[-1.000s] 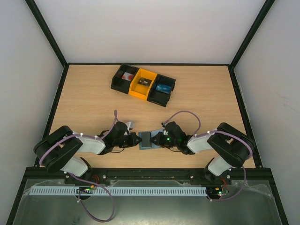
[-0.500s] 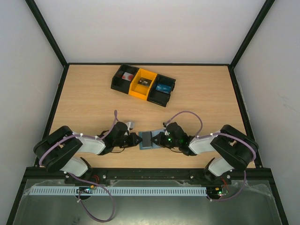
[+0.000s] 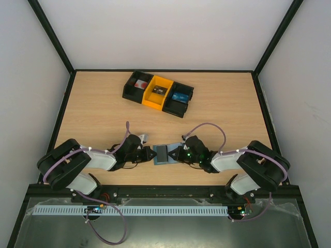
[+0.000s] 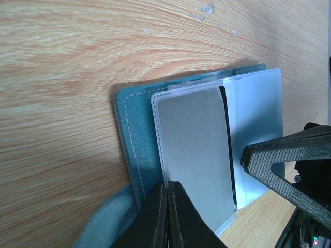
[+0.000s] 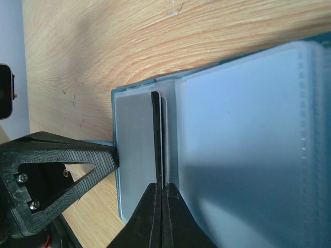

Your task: Take the credit cards out of the card holder

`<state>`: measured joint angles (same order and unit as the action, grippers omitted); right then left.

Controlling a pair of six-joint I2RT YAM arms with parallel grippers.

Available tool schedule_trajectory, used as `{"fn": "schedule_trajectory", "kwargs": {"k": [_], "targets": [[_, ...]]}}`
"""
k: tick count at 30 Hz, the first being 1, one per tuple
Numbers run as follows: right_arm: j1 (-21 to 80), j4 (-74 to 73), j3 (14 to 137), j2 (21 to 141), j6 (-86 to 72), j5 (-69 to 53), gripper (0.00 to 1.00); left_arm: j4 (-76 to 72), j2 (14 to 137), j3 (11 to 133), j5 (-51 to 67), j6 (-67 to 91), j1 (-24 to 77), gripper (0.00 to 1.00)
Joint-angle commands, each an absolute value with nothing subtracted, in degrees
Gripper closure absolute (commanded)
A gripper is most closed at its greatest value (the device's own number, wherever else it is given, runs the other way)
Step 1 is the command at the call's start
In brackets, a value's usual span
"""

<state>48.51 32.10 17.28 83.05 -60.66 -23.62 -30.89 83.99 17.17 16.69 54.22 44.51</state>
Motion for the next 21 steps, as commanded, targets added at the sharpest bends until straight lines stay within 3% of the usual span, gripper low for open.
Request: {"fn": "schedule_trajectory", "kwargs": {"k": [1,13,21], "targets": [[48.8,34.2,16.8,84.2,-60.7,-25.3,0.98,-26.0,85.0,15.4,14.9,53.1,44.8,0.97],[48.9,35.5,18.1,87.5,-61.0,-26.3,0.87,-27.8,87.0,15.3,15.9,53.2,44.8,0.97],[48.9,35.6,19.1,88.7,-60.8,-26.4,0.87,-28.0,87.0,15.1,15.7,53.3,44.8,0.97]]}}
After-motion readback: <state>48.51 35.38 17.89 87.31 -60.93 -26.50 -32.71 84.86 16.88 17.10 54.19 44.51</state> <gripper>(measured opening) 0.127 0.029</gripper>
